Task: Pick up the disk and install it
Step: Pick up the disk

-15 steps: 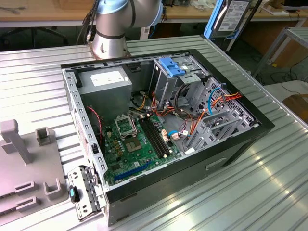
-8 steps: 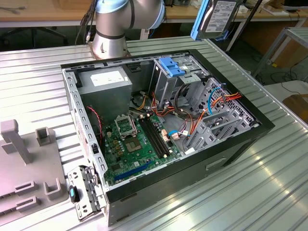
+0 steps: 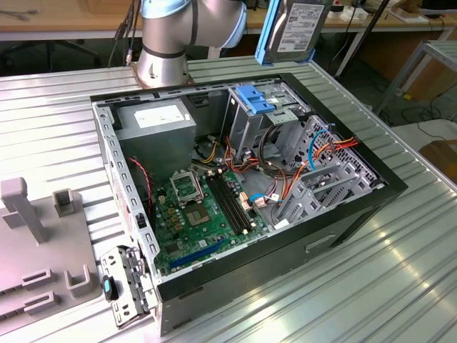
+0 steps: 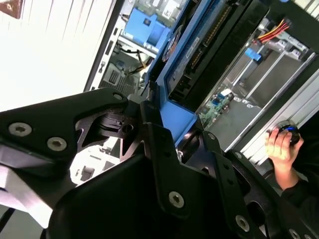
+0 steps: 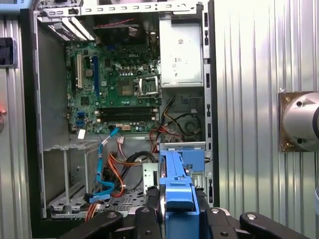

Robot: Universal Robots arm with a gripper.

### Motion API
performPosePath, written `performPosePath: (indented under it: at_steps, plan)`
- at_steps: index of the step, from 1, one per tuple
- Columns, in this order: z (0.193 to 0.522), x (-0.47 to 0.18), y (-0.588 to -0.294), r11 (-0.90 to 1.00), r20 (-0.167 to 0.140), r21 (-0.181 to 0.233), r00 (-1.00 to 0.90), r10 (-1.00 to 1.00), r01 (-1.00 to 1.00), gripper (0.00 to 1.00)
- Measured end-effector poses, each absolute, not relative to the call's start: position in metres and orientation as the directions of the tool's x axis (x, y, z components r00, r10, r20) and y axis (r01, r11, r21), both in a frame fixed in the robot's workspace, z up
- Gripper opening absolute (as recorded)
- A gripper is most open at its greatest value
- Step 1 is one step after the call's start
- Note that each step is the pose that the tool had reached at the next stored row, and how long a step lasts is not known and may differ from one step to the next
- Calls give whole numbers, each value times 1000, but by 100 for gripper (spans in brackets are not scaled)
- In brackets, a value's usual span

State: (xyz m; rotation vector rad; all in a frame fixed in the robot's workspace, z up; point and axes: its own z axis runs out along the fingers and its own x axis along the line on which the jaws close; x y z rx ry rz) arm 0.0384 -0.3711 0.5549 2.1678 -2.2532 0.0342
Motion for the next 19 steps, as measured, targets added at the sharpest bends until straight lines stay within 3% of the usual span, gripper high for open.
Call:
performPosePath:
  at_steps: [13,19]
  plan:
    - [548,-40,-384,38,26,-6,-39,-999,-999,37]
    - [548,-47,-386,38,26,-6,-38,-999,-999,37]
